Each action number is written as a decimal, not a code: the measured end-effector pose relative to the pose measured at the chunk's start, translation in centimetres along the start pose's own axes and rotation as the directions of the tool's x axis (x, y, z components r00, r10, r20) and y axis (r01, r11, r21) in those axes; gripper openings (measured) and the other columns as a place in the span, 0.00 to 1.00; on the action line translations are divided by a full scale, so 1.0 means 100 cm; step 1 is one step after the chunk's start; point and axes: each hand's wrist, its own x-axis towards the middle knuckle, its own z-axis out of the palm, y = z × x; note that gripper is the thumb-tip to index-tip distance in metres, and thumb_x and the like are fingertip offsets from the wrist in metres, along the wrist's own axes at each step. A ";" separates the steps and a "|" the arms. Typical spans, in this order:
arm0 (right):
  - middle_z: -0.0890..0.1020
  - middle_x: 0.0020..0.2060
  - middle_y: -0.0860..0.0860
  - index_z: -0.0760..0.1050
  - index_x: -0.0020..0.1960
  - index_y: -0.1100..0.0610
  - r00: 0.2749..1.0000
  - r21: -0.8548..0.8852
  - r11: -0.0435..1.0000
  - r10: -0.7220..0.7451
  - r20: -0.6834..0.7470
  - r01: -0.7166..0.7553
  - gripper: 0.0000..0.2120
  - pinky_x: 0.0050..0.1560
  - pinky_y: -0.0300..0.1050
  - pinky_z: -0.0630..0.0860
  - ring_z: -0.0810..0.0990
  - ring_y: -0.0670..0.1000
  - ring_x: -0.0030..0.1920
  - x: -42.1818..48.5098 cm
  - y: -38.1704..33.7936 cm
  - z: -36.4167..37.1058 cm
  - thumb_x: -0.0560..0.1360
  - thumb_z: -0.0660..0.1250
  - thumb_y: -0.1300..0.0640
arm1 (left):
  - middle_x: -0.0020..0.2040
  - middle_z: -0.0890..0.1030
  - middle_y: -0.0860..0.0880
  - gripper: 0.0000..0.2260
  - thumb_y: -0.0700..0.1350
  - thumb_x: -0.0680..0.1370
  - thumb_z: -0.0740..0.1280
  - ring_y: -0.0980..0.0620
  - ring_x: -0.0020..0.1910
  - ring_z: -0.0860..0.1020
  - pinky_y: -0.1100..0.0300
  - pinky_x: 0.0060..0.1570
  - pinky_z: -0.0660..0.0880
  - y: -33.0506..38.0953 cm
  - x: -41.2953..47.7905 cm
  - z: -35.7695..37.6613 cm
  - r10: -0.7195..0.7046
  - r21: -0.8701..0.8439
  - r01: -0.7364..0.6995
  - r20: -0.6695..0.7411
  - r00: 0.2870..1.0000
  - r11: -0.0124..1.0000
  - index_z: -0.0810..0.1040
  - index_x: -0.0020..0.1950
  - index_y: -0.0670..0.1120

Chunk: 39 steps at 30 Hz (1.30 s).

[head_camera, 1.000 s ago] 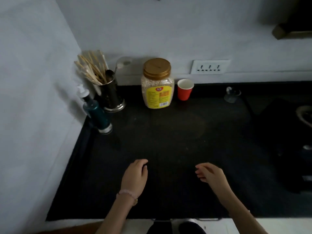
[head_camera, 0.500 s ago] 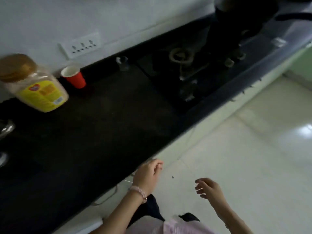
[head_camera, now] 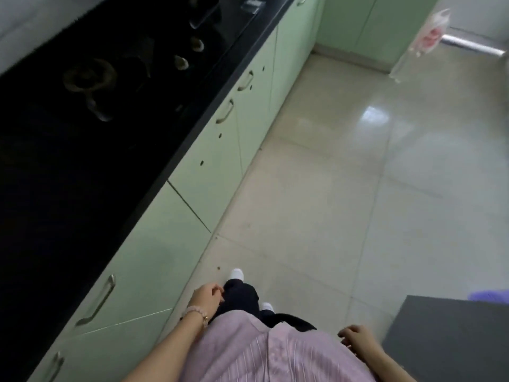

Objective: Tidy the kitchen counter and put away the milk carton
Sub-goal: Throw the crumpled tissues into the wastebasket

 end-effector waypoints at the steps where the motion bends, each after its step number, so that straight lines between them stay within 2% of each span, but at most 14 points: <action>1: 0.77 0.27 0.55 0.76 0.40 0.64 1.000 0.037 0.999 0.015 0.003 -0.015 0.07 0.23 0.34 0.63 0.71 0.50 0.24 0.004 0.000 -0.006 0.75 0.61 0.65 | 0.32 0.79 0.50 0.15 0.35 0.75 0.58 0.48 0.37 0.78 0.59 0.44 0.75 0.000 0.004 0.004 -0.012 0.017 0.012 0.006 1.000 1.000 0.74 0.33 0.51; 8: 0.79 0.34 0.55 0.76 0.42 0.60 0.992 0.257 0.958 -0.121 -0.034 0.126 0.08 0.33 0.39 0.69 0.75 0.51 0.32 0.038 -0.090 -0.059 0.76 0.59 0.62 | 0.30 0.75 0.47 0.12 0.32 0.77 0.58 0.54 0.25 0.73 0.72 0.20 0.67 0.054 0.037 0.002 -0.138 -0.086 0.144 0.063 0.988 0.986 0.74 0.37 0.42; 12: 0.79 0.35 0.55 0.76 0.44 0.60 0.973 0.344 0.910 -0.213 -0.088 0.231 0.07 0.34 0.40 0.70 0.76 0.51 0.33 0.063 -0.161 -0.111 0.76 0.60 0.62 | 0.41 0.77 0.43 0.18 0.41 0.70 0.66 0.44 0.52 0.79 0.64 0.40 0.67 0.130 0.038 -0.010 -0.133 -0.036 0.146 0.236 0.963 0.989 0.77 0.20 0.52; 13: 0.79 0.35 0.55 0.76 0.44 0.60 0.971 0.355 0.903 -0.219 -0.098 0.240 0.07 0.34 0.39 0.70 0.76 0.51 0.33 0.069 -0.176 -0.125 0.76 0.60 0.62 | 0.47 0.78 0.43 0.12 0.43 0.69 0.66 0.41 0.57 0.76 0.62 0.46 0.69 0.153 0.025 -0.004 0.065 -0.177 0.003 0.373 0.926 0.984 0.82 0.26 0.52; 14: 0.79 0.35 0.55 0.77 0.44 0.60 0.970 0.362 0.900 -0.217 -0.107 0.242 0.07 0.34 0.39 0.70 0.76 0.51 0.33 0.075 -0.189 -0.139 0.76 0.60 0.62 | 0.55 0.79 0.40 0.08 0.45 0.69 0.66 0.38 0.61 0.74 0.56 0.56 0.70 0.178 0.020 0.005 0.277 -0.310 -0.153 0.410 0.869 0.938 0.85 0.43 0.49; 15: 0.79 0.35 0.55 0.77 0.44 0.61 0.972 0.367 0.900 -0.207 -0.113 0.235 0.08 0.33 0.39 0.69 0.76 0.51 0.33 0.082 -0.200 -0.153 0.76 0.60 0.62 | 0.63 0.75 0.38 0.19 0.49 0.71 0.63 0.36 0.65 0.71 0.47 0.63 0.69 0.204 0.028 -0.001 0.382 -0.387 -0.248 0.320 0.867 0.888 0.76 0.61 0.44; 16: 0.79 0.35 0.55 0.77 0.43 0.61 0.974 0.375 0.900 -0.192 -0.119 0.223 0.08 0.33 0.39 0.69 0.75 0.51 0.32 0.089 -0.211 -0.168 0.76 0.60 0.62 | 0.67 0.72 0.36 0.26 0.52 0.73 0.59 0.37 0.67 0.70 0.44 0.63 0.70 0.229 0.035 0.007 0.532 -0.474 -0.364 0.292 0.795 0.802 0.68 0.67 0.40; 18: 0.78 0.34 0.56 0.77 0.43 0.61 0.977 0.391 0.897 -0.164 -0.140 0.207 0.08 0.32 0.40 0.68 0.75 0.51 0.32 0.105 -0.227 -0.197 0.75 0.60 0.63 | 0.62 0.77 0.39 0.28 0.53 0.69 0.59 0.42 0.61 0.77 0.57 0.53 0.79 0.243 0.099 0.011 0.464 -0.183 -0.430 0.238 0.853 0.884 0.72 0.63 0.38; 19: 0.78 0.33 0.56 0.77 0.43 0.62 0.978 0.399 0.896 -0.147 -0.149 0.196 0.08 0.32 0.40 0.68 0.74 0.51 0.31 0.114 -0.233 -0.210 0.75 0.60 0.63 | 0.57 0.80 0.41 0.25 0.52 0.67 0.59 0.43 0.57 0.79 0.62 0.47 0.80 0.253 0.133 0.000 0.350 -0.042 -0.348 0.196 0.916 0.936 0.77 0.58 0.40; 22: 0.78 0.33 0.57 0.76 0.44 0.64 0.986 0.440 0.889 -0.066 -0.153 0.128 0.07 0.31 0.40 0.68 0.74 0.52 0.31 0.139 -0.240 -0.247 0.75 0.60 0.63 | 0.42 0.84 0.41 0.11 0.42 0.75 0.59 0.45 0.43 0.80 0.59 0.43 0.77 0.319 0.220 0.001 0.019 0.155 -0.061 0.257 0.966 0.986 0.81 0.43 0.46; 24: 0.78 0.31 0.58 0.76 0.42 0.64 0.989 0.475 0.877 0.002 -0.147 0.069 0.06 0.30 0.39 0.67 0.74 0.53 0.29 0.155 -0.243 -0.269 0.75 0.61 0.64 | 0.30 0.78 0.46 0.11 0.36 0.77 0.57 0.49 0.28 0.74 0.62 0.29 0.68 0.385 0.249 0.009 0.011 0.085 -0.030 0.213 0.977 0.996 0.76 0.39 0.44; 30: 0.79 0.27 0.57 0.78 0.37 0.66 0.988 0.427 0.904 0.071 -0.138 -0.005 0.08 0.29 0.40 0.70 0.75 0.54 0.27 0.224 -0.273 -0.339 0.73 0.63 0.67 | 0.32 0.75 0.49 0.13 0.35 0.78 0.55 0.54 0.28 0.71 0.66 0.25 0.63 0.567 0.299 0.043 0.177 -0.071 -0.165 0.210 0.962 0.984 0.72 0.38 0.47; 35: 0.83 0.32 0.56 0.81 0.35 0.63 0.989 0.272 0.962 0.009 -0.146 0.031 0.10 0.44 0.45 0.75 0.78 0.52 0.38 0.290 -0.339 -0.432 0.70 0.67 0.58 | 0.31 0.75 0.48 0.12 0.35 0.78 0.54 0.54 0.25 0.70 0.68 0.21 0.61 0.611 0.346 0.076 0.026 -0.071 -0.015 0.163 0.986 0.997 0.72 0.39 0.46; 39: 0.78 0.29 0.55 0.77 0.40 0.63 0.993 0.254 0.962 -0.081 -0.090 0.102 0.07 0.28 0.38 0.67 0.74 0.51 0.28 0.316 -0.435 -0.517 0.74 0.62 0.63 | 0.28 0.75 0.46 0.13 0.35 0.77 0.54 0.52 0.22 0.70 0.68 0.23 0.61 0.630 0.365 0.083 -0.118 -0.171 0.127 0.062 0.991 0.977 0.73 0.36 0.42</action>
